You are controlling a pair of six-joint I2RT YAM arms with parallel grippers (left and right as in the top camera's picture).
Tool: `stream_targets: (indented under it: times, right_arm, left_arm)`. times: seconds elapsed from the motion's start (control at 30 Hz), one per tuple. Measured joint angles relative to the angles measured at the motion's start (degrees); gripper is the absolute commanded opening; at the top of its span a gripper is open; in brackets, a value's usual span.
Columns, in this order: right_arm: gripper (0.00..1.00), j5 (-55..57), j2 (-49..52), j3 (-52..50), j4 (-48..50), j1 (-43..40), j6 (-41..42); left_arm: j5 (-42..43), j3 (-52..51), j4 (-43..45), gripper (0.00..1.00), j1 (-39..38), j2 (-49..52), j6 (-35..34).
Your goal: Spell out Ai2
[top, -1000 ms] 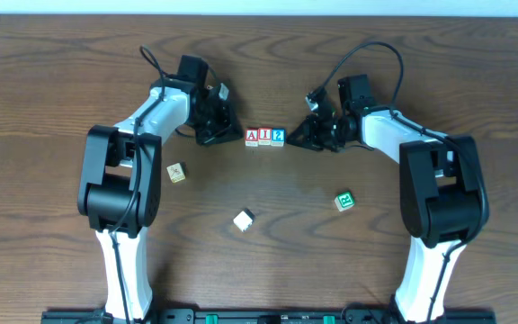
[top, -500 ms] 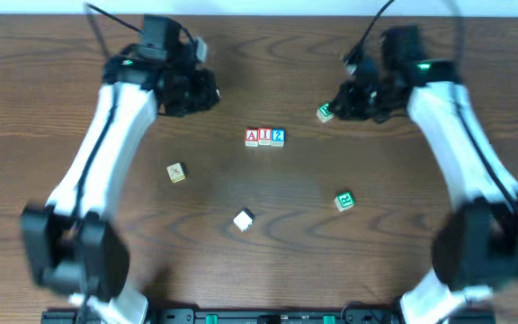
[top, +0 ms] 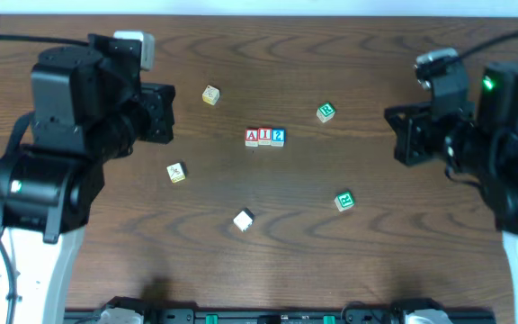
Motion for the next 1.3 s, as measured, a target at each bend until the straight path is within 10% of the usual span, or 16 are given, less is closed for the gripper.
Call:
stream_targets:
  times: [0.13,0.2,0.27,0.3,0.33,0.37,0.47,0.53,0.57,0.63,1.3]
  right_arm:
    - [0.01,0.4,-4.2,0.0,-3.5,0.0,0.0]
    - [0.36,0.7,-5.2,0.0,-5.5,0.0,-0.3]
    - [0.72,0.8,-5.3,0.0,-7.2,0.0,-0.2]
    - [0.67,0.8,-5.2,0.0,-8.1,0.0,-0.2]
    - [0.23,0.8,-5.1,0.0,-8.9,0.0,-0.2]
    - [0.01,0.8,-5.0,0.0,-9.9,0.0,-0.6]
    - [0.11,0.6,-4.9,0.0,-10.8,0.0,-0.5]
    - [0.01,0.6,-4.9,0.0,-10.8,0.0,-0.5]
    - [0.12,0.5,-4.9,0.0,-11.1,0.0,-0.6]
    - [0.99,0.3,-4.9,0.0,-11.4,0.0,-0.2]
    - [0.99,-0.3,-4.9,0.0,-13.5,0.0,-0.4]
  left_arm:
    - [-1.1,0.0,-2.7,0.06,0.0,-2.4,0.9]
    - [-2.3,0.0,-5.9,0.20,0.0,-3.6,1.1]
    - [-3.0,0.0,-7.7,0.61,0.0,-3.7,1.5]
    - [-3.1,0.0,-8.3,0.66,0.0,-3.7,1.8]
    - [-3.2,0.0,-8.7,0.46,0.0,-3.7,1.8]
    - [-3.4,0.0,-9.6,0.06,0.0,-3.7,1.6]
    - [-3.8,0.0,-10.9,0.20,0.0,-3.7,1.1]
    - [-3.8,0.0,-11.9,0.06,0.0,-3.7,-0.3]
    - [-3.8,0.0,-12.3,0.07,0.0,-3.7,-0.7]
    - [-4.0,0.0,-12.7,0.95,0.0,-3.7,-1.0]
    - [-4.0,0.0,-16.1,0.95,0.0,-3.7,-2.4]
